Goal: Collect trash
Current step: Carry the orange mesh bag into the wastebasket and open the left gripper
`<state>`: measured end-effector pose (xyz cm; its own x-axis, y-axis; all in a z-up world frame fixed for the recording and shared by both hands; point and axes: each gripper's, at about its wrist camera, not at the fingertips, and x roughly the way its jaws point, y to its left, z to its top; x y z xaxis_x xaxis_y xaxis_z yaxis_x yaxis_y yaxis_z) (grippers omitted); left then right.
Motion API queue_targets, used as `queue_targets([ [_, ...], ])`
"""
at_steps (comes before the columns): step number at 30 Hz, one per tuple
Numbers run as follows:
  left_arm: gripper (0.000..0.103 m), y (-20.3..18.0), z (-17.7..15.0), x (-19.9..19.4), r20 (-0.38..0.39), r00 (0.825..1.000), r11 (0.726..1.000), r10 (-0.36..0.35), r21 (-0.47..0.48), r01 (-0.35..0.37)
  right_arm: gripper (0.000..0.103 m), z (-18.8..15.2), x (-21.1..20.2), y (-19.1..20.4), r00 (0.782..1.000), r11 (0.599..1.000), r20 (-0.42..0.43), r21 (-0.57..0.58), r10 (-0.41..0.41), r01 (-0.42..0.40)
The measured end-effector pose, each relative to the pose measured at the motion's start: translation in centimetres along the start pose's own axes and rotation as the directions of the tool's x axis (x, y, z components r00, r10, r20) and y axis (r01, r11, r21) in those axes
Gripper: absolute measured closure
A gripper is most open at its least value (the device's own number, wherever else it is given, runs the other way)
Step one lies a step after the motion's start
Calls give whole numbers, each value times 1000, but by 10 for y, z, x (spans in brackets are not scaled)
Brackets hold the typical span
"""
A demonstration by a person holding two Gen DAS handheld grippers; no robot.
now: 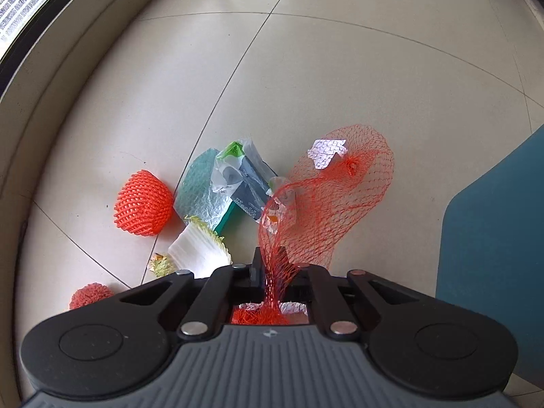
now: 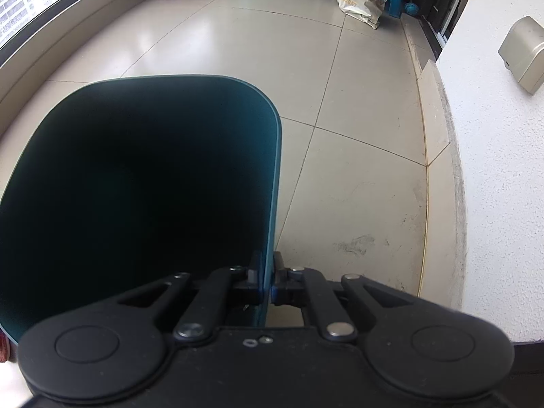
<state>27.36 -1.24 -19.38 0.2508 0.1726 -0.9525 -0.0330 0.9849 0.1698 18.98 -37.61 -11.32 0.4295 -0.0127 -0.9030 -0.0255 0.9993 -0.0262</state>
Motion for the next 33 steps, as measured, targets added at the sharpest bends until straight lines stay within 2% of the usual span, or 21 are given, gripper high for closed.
queue_targets([
  [4,98,8,0,-62,59,997,998,-58,-18,59,97,-4,0,3,1000,1000,-7,-23,8,-9],
  [8,98,4,-7,-125,144,985,995,-96,-2,98,95,-3,0,3,1000,999,-13,-44,18,-19],
  [12,98,-3,-12,-173,191,974,992,-122,-3,125,94,-5,2,4,1000,997,-11,-73,23,-24],
  [16,98,-12,-13,-231,276,943,982,-184,11,189,94,-2,7,1,999,997,-10,-76,35,-36],
  [19,98,-26,-13,-272,336,911,970,-240,54,236,94,1,12,-3,999,996,-11,-79,45,-45],
  [22,98,-46,-14,-298,376,884,960,-279,113,255,94,1,17,-5,999,995,-10,-87,54,-54],
  [23,98,-55,-14,-301,377,882,959,-283,129,253,94,2,18,-6,998,994,-10,-90,55,-56],
  [25,98,-75,-14,-297,360,886,954,-293,168,247,94,5,21,-8,998,994,-11,-96,55,-55],
  [26,98,-89,-14,-290,339,893,952,-295,183,245,94,7,23,-9,999,994,-11,-97,53,-54],
  [33,98,-164,-14,-214,170,957,946,-236,265,187,93,14,33,-20,998,994,-11,-81,67,-68],
])
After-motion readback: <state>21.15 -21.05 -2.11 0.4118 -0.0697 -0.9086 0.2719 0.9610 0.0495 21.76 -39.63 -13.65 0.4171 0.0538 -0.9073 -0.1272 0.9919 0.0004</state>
